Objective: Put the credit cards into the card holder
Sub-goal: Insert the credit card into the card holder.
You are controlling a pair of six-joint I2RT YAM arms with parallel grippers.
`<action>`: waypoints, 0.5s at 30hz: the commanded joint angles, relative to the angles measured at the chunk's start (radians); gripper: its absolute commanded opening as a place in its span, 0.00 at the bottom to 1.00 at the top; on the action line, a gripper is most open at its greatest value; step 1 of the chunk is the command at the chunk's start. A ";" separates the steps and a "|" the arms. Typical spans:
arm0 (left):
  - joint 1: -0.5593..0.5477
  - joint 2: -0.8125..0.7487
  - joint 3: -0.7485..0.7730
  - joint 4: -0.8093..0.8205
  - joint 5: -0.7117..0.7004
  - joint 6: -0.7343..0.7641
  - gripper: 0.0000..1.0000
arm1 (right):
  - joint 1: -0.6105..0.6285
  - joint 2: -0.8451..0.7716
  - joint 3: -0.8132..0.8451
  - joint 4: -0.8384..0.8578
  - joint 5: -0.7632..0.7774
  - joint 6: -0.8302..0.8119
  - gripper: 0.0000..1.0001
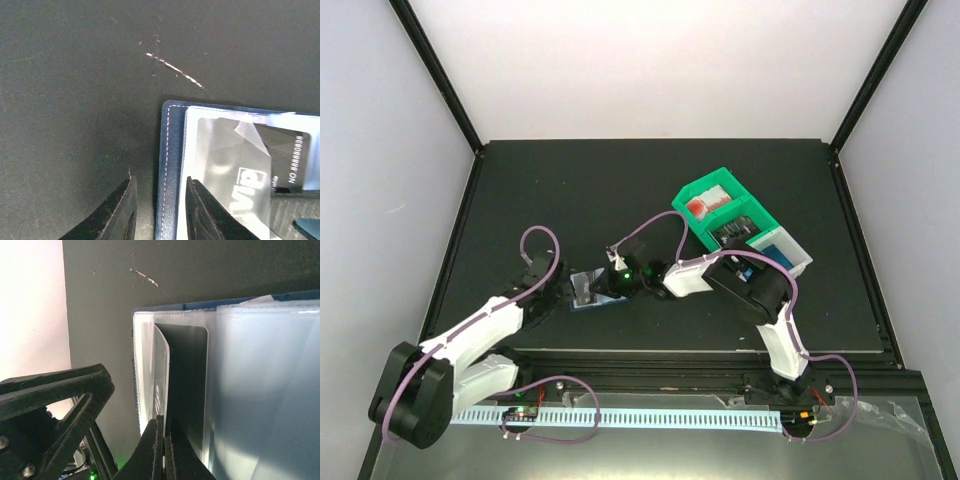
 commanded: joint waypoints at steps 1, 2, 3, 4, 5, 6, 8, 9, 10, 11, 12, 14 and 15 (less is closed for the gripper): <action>0.008 0.082 0.041 0.029 -0.022 -0.008 0.28 | 0.001 0.015 0.008 -0.117 -0.008 -0.033 0.01; 0.009 0.103 0.042 0.042 -0.012 -0.007 0.28 | -0.001 0.021 0.015 -0.126 -0.015 -0.039 0.01; 0.008 0.122 0.043 0.049 -0.005 -0.007 0.27 | -0.001 0.027 0.024 -0.133 -0.027 -0.043 0.01; 0.008 0.141 0.046 0.052 -0.003 -0.007 0.26 | -0.001 0.036 0.035 -0.140 -0.038 -0.046 0.01; 0.008 0.153 0.048 0.054 -0.003 -0.008 0.23 | -0.001 0.045 0.044 -0.143 -0.048 -0.047 0.01; 0.008 0.164 0.050 0.054 -0.006 -0.007 0.20 | -0.002 0.052 0.053 -0.150 -0.056 -0.047 0.01; 0.008 0.174 0.055 0.048 -0.011 -0.007 0.15 | -0.003 0.065 0.068 -0.156 -0.070 -0.046 0.01; 0.008 0.172 0.055 0.049 -0.011 -0.009 0.15 | -0.002 0.070 0.073 -0.158 -0.072 -0.046 0.02; 0.008 0.173 0.055 0.049 -0.010 -0.009 0.14 | -0.002 0.072 0.076 -0.159 -0.071 -0.042 0.03; 0.008 0.176 0.056 0.050 -0.010 -0.008 0.14 | -0.002 0.073 0.078 -0.162 -0.069 -0.040 0.03; 0.008 0.182 0.058 0.049 -0.010 -0.006 0.13 | -0.003 0.074 0.082 -0.166 -0.069 -0.041 0.04; 0.008 0.198 0.065 0.048 -0.005 -0.002 0.10 | -0.002 0.078 0.093 -0.174 -0.078 -0.046 0.04; 0.009 0.203 0.069 0.047 -0.002 0.000 0.10 | -0.004 0.080 0.097 -0.174 -0.086 -0.049 0.03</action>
